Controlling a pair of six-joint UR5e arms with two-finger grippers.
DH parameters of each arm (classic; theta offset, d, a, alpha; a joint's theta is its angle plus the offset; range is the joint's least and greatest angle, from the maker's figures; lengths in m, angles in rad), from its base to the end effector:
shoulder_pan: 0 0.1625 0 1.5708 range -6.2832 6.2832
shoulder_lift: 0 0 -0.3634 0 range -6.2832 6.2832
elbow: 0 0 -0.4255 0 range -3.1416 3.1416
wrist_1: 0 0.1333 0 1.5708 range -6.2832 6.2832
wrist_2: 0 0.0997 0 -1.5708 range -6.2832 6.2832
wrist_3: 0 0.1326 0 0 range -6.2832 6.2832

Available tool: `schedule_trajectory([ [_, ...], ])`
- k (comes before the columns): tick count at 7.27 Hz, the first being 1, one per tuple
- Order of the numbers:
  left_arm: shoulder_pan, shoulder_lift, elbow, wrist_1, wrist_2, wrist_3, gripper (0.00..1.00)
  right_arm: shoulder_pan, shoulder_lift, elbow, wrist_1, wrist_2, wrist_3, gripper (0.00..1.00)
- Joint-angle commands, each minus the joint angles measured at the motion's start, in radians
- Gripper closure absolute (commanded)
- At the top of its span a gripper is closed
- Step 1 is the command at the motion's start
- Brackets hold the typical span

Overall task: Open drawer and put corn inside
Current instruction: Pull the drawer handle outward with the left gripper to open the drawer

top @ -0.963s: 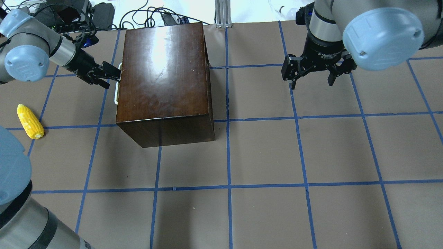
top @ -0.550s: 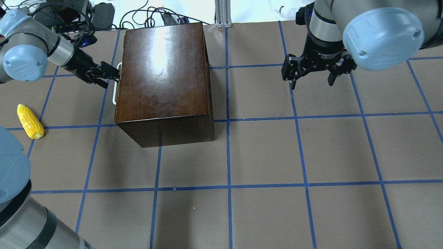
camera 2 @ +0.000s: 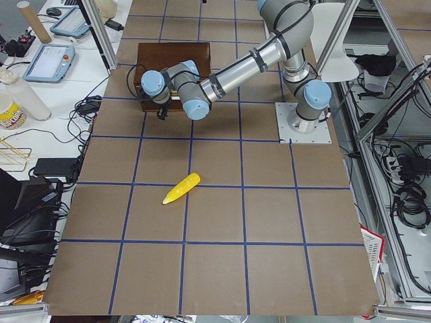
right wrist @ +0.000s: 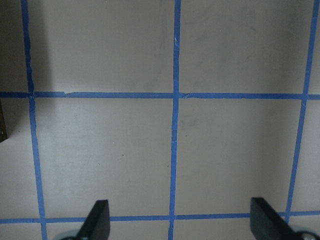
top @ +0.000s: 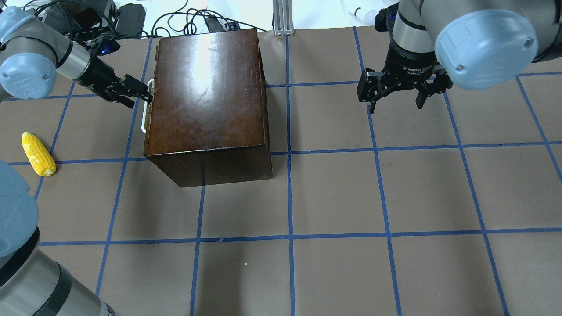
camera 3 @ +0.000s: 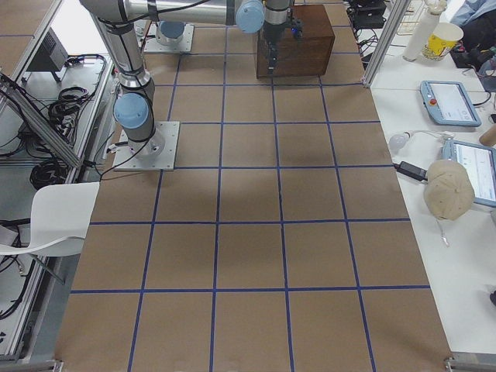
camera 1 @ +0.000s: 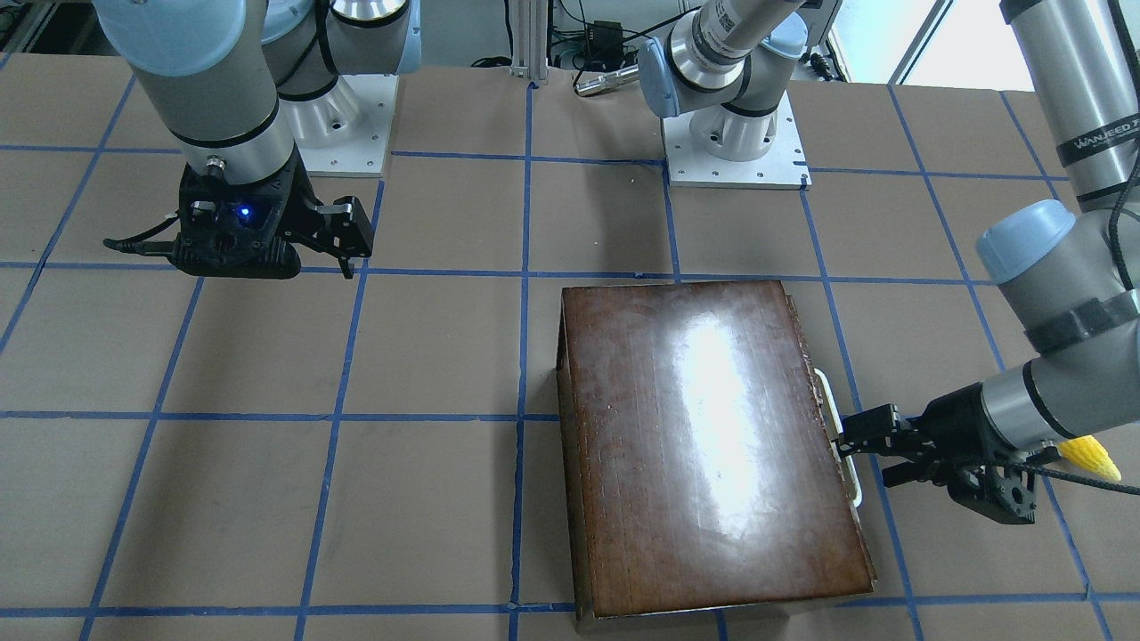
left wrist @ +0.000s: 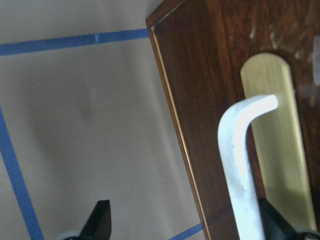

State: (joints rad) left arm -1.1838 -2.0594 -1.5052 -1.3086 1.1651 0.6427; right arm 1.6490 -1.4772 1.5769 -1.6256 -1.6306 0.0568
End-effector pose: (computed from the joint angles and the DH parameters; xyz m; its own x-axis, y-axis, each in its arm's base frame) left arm 0.0687 -0.6604 0.1725 -0.8853 0.2234 0.4078 0.1975 0.9746 -0.1053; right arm 0.1680 -0.5395 0.3453 -0.9978 -0.0240 0.0622 -0.0214 0.9989 0.0414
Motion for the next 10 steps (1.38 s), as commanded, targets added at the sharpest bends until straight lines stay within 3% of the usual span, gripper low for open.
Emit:
schedule_trajectory([
  [1, 0.004, 0.001, 0.005, -0.004, 0.004, 0.037, 0.00, 0.000, -0.002, 0.000, 0.000, 0.000, 0.000, 0.00],
  [10, 0.020, -0.028, 0.065, -0.011, 0.051, 0.123, 0.00, 0.000, 0.000, 0.000, 0.000, 0.000, 0.000, 0.00],
])
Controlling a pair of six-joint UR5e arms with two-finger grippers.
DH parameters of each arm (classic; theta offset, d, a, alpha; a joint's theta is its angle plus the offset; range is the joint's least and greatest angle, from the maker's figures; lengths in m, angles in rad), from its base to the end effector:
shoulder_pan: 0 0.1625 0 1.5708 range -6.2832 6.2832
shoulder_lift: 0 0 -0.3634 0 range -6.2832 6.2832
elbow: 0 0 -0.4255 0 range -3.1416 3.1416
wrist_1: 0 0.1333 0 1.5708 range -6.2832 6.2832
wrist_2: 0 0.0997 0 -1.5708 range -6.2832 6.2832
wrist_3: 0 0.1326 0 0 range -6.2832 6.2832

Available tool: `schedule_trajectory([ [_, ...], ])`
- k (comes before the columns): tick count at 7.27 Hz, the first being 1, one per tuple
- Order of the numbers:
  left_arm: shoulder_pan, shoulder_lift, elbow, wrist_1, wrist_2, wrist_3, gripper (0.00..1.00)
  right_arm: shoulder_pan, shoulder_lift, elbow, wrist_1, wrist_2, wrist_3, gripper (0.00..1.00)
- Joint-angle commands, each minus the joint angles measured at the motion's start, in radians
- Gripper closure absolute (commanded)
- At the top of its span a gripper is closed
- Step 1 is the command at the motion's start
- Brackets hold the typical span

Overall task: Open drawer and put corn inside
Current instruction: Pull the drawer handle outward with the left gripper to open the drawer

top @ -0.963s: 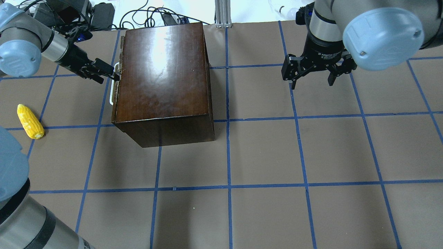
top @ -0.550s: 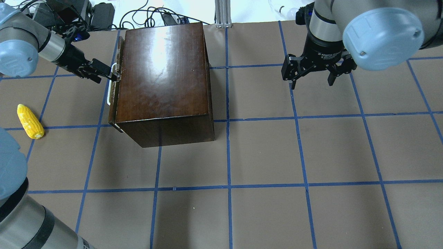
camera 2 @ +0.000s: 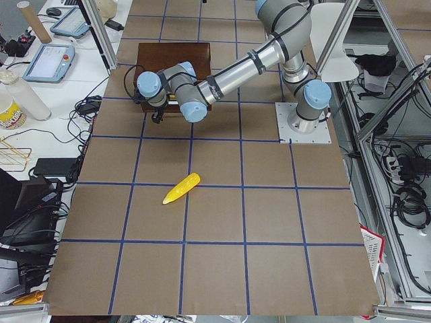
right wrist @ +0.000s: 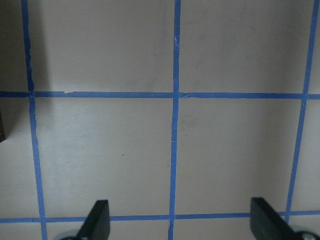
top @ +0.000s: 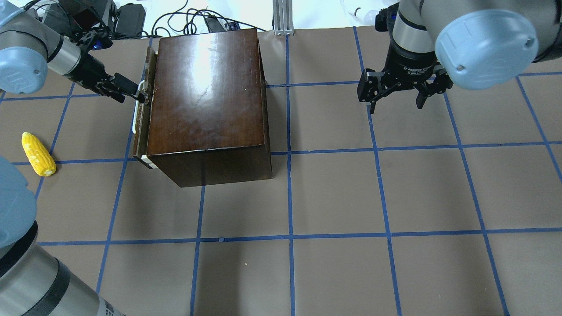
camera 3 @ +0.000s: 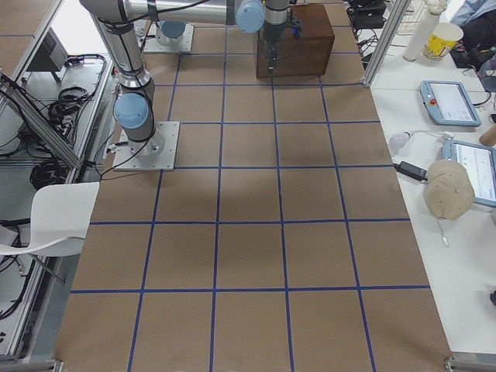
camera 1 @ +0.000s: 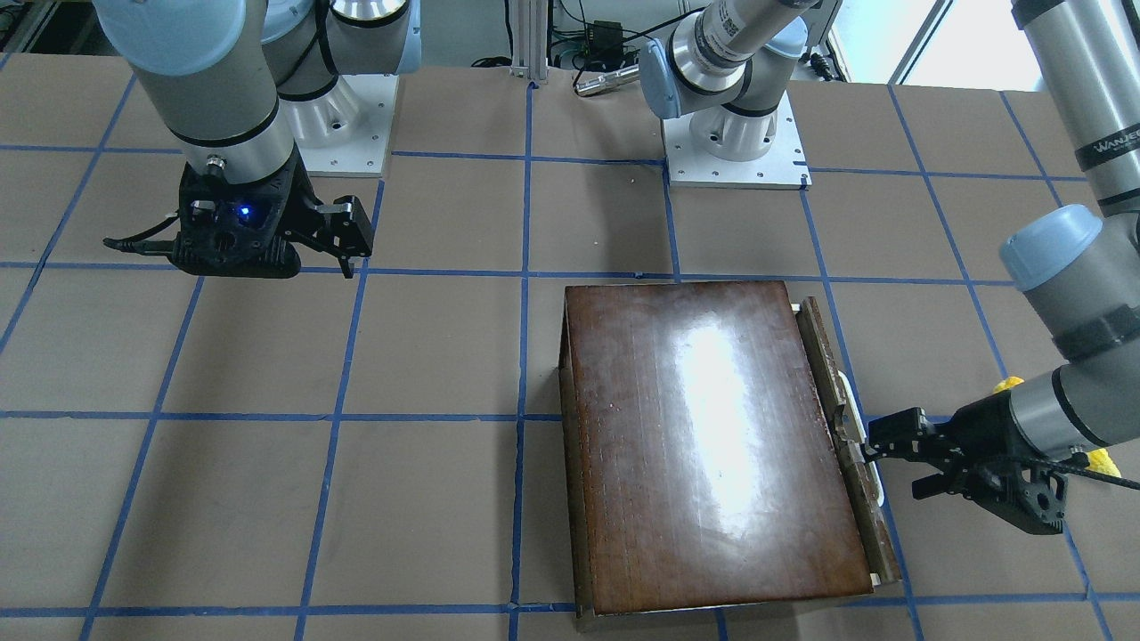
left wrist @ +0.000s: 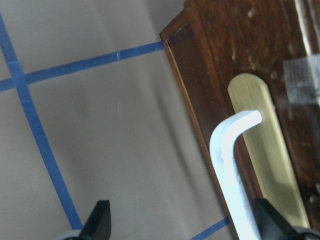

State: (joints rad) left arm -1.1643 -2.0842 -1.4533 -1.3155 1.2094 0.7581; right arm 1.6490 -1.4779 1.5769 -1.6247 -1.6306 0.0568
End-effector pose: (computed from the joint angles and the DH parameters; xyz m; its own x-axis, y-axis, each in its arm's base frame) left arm 0.0925 -0.6705 0.1782 -0.8788 0.3237 0.3506 0.2930 0.9460 -0.1389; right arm 0.1680 -0.5393 0.3456 -0.9978 -0.0240 0.0622 -0.0214 0.9989 0.0416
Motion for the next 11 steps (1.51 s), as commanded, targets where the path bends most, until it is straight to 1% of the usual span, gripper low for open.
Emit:
schedule_trajectory([
  [1, 0.002, -0.004, 0.017, -0.011, 0.009, 0.007, 0.00, 0.000, 0.001, 0.000, -0.001, 0.000, 0.000, 0.00],
  [5, 0.032, -0.005, 0.021, -0.019, 0.010, 0.058, 0.00, 0.000, 0.001, 0.000, 0.000, 0.000, 0.000, 0.00],
  [7, 0.037, -0.007, 0.033, -0.028, 0.044, 0.069, 0.00, 0.000, 0.001, 0.000, 0.000, 0.000, 0.000, 0.00],
  [11, 0.060, -0.011, 0.037, -0.034, 0.045, 0.116, 0.00, 0.000, -0.001, 0.000, 0.000, 0.000, 0.000, 0.00],
])
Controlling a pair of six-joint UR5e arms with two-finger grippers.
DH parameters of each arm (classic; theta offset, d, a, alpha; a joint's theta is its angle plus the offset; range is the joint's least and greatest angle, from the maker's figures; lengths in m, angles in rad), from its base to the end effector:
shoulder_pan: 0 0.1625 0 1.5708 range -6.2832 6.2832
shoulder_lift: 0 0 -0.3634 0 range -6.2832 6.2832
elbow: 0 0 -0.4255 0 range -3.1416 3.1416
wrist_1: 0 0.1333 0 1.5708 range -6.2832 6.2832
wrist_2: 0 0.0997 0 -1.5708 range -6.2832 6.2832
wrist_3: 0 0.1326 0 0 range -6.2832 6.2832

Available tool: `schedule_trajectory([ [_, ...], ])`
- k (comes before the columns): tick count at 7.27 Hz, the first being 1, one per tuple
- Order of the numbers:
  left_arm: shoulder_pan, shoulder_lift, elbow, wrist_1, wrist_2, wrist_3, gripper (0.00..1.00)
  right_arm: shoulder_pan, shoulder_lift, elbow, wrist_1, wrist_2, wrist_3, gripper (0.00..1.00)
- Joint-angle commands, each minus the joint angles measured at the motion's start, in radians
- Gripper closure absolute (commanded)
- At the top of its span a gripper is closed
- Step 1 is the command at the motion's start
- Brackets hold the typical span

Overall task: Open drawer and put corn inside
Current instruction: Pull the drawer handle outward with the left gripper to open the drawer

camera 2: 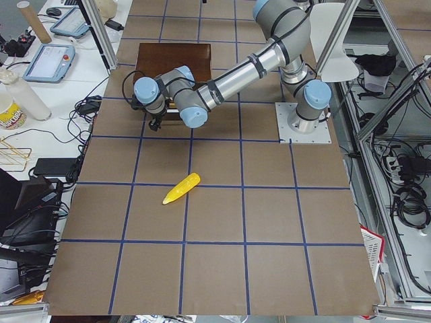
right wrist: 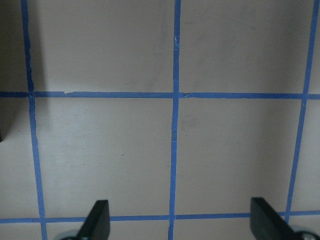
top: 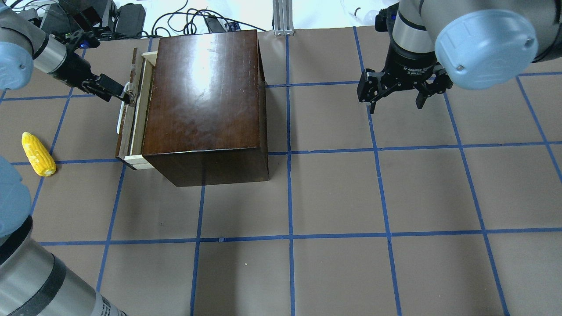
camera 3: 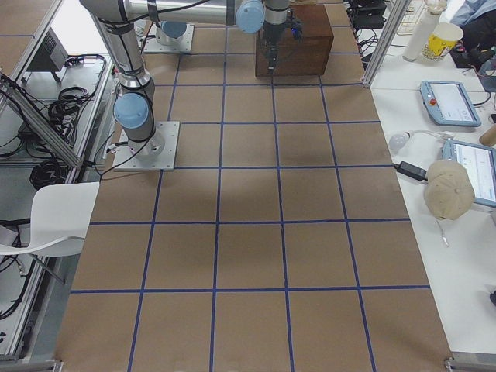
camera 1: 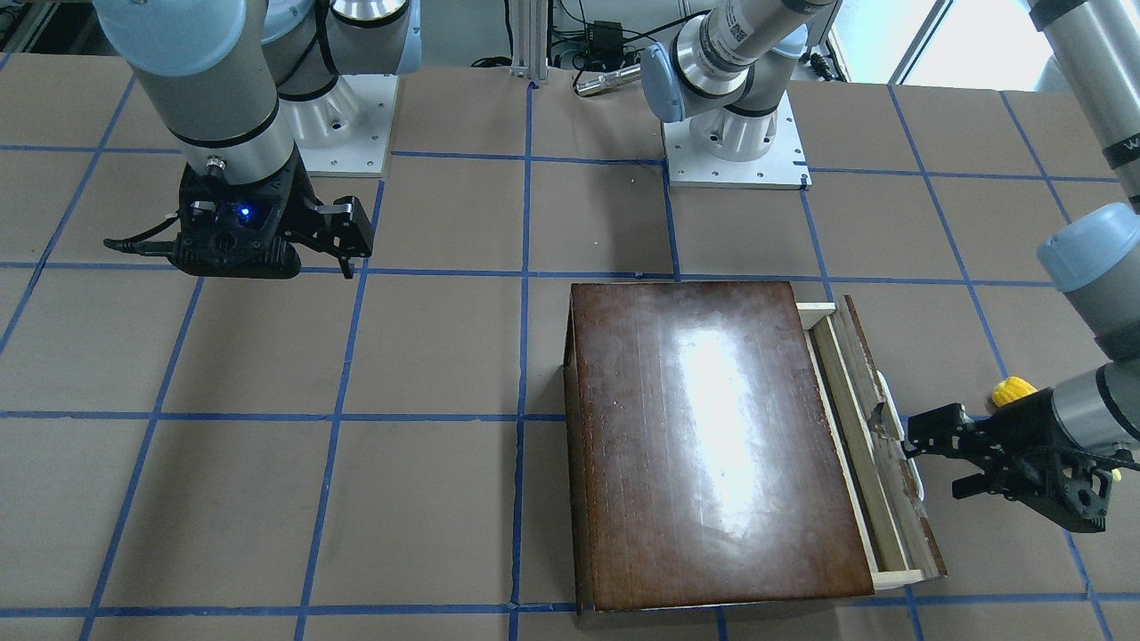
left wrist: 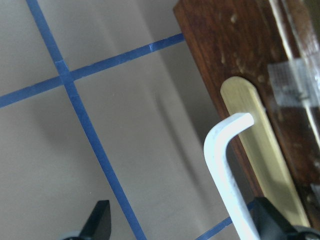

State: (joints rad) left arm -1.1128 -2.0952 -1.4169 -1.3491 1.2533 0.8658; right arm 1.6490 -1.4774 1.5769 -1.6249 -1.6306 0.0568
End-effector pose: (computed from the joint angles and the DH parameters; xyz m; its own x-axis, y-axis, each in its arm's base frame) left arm 0.1345 -0.6679 0.1836 -0.8720 0.3765 0.3130 0.3500 0.9264 -0.1391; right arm 0.1680 -0.5394 0.3453 -0.9978 -0.0240 0.0622 -0.0214 0.9989 0.0419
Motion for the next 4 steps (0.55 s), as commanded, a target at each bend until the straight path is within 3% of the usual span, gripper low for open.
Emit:
schedule_trajectory([
  [1, 0.010, 0.000, 0.001, -0.001, 0.002, 0.021, 0.00, 0.000, 0.000, 0.000, -0.001, 0.000, 0.000, 0.00],
  [4, 0.017, 0.001, 0.003, -0.001, 0.034, 0.044, 0.00, 0.000, -0.001, 0.000, 0.000, 0.000, 0.000, 0.00],
])
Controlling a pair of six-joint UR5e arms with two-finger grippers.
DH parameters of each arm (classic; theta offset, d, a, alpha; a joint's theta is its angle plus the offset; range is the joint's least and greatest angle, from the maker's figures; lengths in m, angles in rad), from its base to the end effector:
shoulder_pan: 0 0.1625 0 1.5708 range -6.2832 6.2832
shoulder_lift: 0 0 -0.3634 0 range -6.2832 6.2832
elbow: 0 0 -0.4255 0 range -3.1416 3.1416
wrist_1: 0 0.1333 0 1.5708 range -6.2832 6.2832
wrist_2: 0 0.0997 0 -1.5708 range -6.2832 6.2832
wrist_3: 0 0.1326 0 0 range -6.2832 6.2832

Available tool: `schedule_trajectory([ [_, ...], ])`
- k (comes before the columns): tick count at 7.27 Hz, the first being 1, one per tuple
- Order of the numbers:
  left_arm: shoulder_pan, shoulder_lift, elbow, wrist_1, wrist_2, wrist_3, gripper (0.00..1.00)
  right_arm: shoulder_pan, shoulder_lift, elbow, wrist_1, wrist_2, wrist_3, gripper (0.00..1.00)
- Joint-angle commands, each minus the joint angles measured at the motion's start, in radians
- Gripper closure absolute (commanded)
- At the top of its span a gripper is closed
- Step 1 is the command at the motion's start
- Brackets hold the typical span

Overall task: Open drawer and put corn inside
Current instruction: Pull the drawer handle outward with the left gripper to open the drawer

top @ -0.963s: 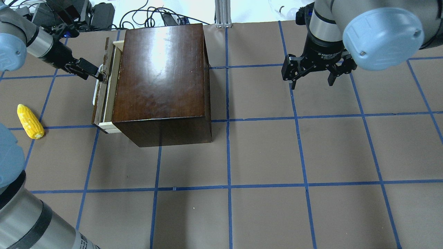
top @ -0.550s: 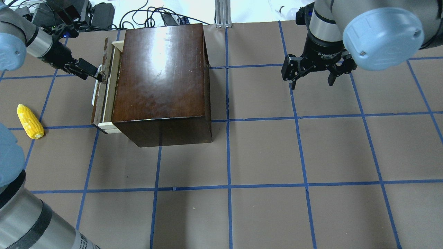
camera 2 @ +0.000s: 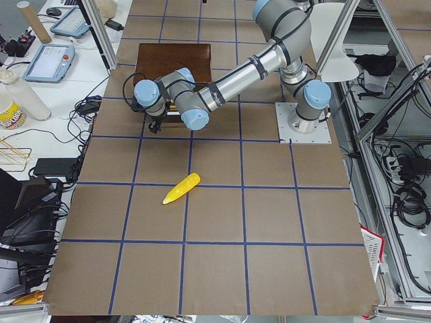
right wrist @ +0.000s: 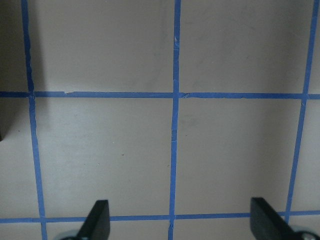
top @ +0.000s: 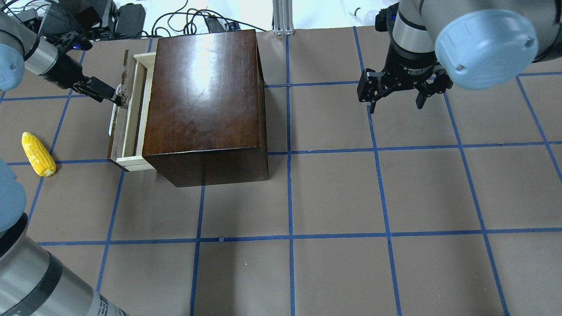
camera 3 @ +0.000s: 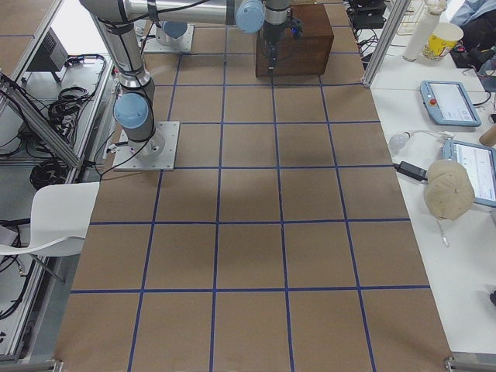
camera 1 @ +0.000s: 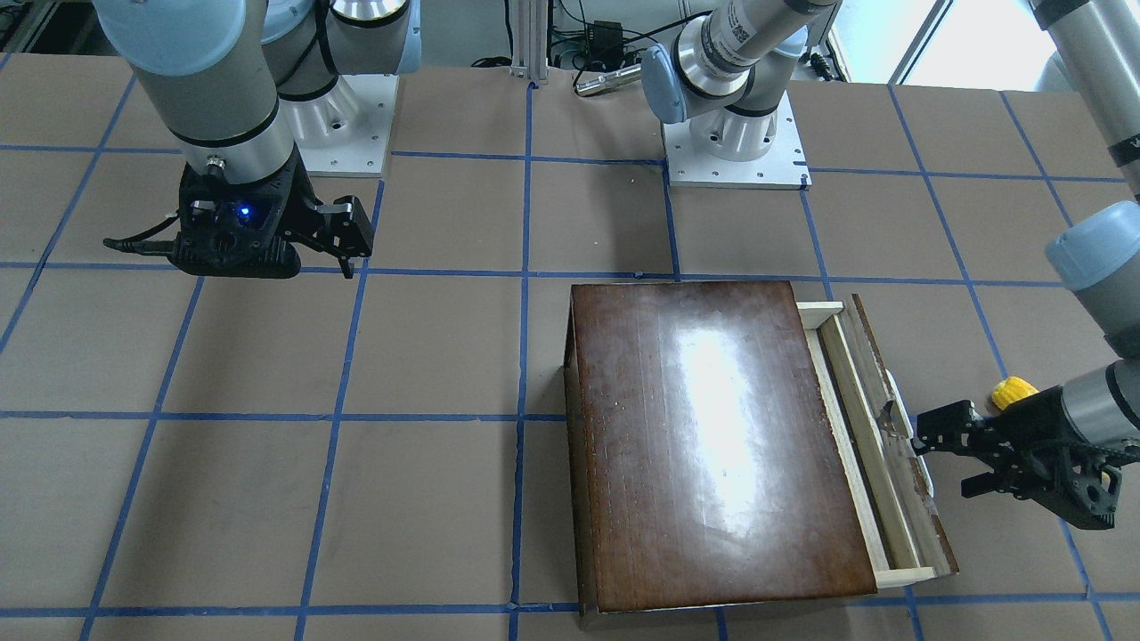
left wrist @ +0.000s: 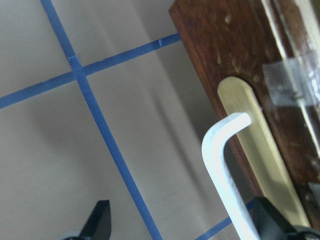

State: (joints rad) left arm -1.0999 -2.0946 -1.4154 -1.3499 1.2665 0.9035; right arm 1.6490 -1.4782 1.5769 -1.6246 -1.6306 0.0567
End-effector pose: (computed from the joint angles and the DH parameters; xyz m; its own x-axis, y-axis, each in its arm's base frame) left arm 0.1447 -0.6655 0.1842 -0.8663 0.4002 0.2989 0.3744 0.9163 -0.1418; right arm 0.1680 -0.5392 0.3457 -0.9978 -0.0241 0.0622 -0.0215 0.9989 0.0414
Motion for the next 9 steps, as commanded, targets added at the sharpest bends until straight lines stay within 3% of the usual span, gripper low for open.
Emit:
schedule_trajectory([
  [1, 0.014, -0.001, 0.013, -0.014, 0.022, 0.009, 0.00, 0.000, -0.001, 0.000, 0.000, 0.000, 0.000, 0.00],
  [7, 0.045, 0.001, 0.044, -0.069, 0.027, 0.087, 0.00, 0.000, 0.001, 0.000, -0.001, 0.000, 0.000, 0.00],
  [9, 0.052, 0.045, 0.065, -0.122, 0.030, -0.015, 0.00, 0.000, 0.001, 0.000, -0.001, 0.002, 0.000, 0.00],
])
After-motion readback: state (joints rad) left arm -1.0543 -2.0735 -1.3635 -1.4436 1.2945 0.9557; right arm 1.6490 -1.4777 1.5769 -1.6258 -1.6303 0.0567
